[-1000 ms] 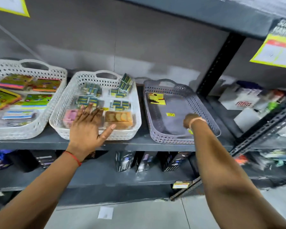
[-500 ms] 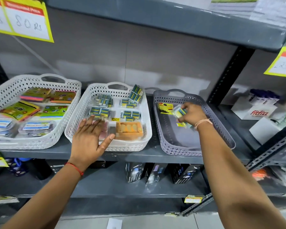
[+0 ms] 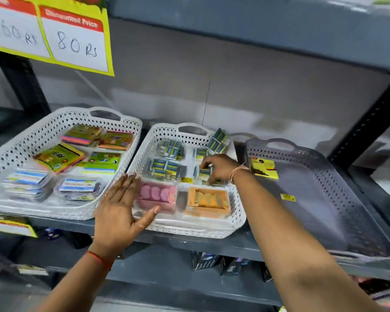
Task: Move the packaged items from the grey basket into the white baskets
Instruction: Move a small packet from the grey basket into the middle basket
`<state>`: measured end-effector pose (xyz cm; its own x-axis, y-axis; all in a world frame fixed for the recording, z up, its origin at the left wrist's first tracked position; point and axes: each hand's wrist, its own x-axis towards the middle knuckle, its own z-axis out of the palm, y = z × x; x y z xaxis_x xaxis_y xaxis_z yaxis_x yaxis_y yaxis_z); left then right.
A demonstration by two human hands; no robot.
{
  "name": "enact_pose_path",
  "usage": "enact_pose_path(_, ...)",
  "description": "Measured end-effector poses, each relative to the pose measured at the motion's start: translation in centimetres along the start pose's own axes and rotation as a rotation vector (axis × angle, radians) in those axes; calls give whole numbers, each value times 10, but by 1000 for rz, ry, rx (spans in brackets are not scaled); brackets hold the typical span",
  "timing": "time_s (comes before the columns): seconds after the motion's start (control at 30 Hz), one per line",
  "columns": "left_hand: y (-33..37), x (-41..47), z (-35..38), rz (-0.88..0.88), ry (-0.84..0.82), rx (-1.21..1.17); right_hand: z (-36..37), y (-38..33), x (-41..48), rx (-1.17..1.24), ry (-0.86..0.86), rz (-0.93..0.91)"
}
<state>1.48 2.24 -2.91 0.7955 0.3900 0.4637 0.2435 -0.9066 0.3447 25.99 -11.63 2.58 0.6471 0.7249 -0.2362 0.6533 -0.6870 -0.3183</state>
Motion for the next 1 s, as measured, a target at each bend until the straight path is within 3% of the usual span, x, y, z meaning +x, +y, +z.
enact_pose_path(0.3, -1, -1, 3, 20, 45, -1, 4, 0, -1, 79, 4, -46)
enact_pose_path(0.43, 0, 0, 3, 35, 53, 6, -21, 30, -19, 288, 546, -11)
enact_pose_path(0.5, 1, 1, 2, 38, 52, 6, -31, 61, -24, 200, 639, 154)
enact_pose_path(0.6, 1, 1, 2, 40, 62, 12, -28, 97, -24, 68, 275, 350)
enact_pose_path(0.7, 1, 2, 2, 50, 66, 18, -16, 111, -29, -5, 61, 399)
enact_pose_path(0.83, 2, 1, 2, 38, 64, 14, -11, 127, -41, -132, 14, 380)
enact_pose_path(1.0, 3, 0, 1, 29, 52, 10, -14, 128, -59, -52, -114, 380)
